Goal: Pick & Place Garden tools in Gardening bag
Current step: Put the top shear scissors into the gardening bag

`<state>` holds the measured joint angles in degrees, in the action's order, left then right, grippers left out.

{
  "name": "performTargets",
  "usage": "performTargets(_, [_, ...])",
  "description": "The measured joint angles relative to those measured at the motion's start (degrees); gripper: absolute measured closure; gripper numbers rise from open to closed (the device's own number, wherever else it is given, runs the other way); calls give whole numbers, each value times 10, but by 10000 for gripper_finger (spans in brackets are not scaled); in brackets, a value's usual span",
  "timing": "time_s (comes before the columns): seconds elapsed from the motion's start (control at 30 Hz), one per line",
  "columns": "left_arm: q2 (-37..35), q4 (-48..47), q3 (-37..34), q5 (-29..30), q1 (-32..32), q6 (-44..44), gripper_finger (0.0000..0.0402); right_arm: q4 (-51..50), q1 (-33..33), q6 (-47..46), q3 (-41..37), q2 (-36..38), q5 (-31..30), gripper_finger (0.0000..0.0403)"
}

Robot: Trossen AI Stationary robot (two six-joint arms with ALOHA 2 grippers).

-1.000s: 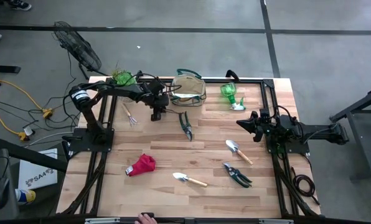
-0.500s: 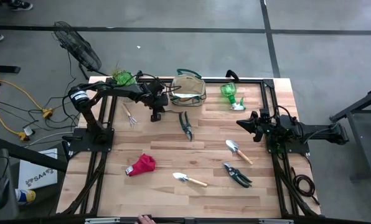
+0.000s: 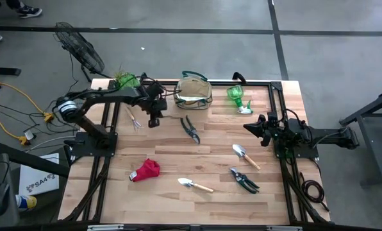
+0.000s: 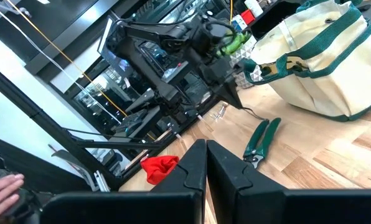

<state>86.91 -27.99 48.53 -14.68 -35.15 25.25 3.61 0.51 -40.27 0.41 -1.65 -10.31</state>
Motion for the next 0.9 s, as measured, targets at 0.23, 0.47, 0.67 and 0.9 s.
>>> performTargets(0.23, [-83, -30, 2, -3, 8, -10, 401, 0, 0, 0, 0, 0, 0, 400])
performTargets(0.47, [-162, -34, 2, -12, 12, -45, 401, 0, 0, 0, 0, 0, 0, 400])
performTargets(0.67, [-213, -41, 19, -13, 26, -66, 401, 0, 0, 0, 0, 0, 0, 400])
performTargets(0.9, [-228, -68, 72, 3, 49, -75, 401, 0, 0, 0, 0, 0, 0, 400])
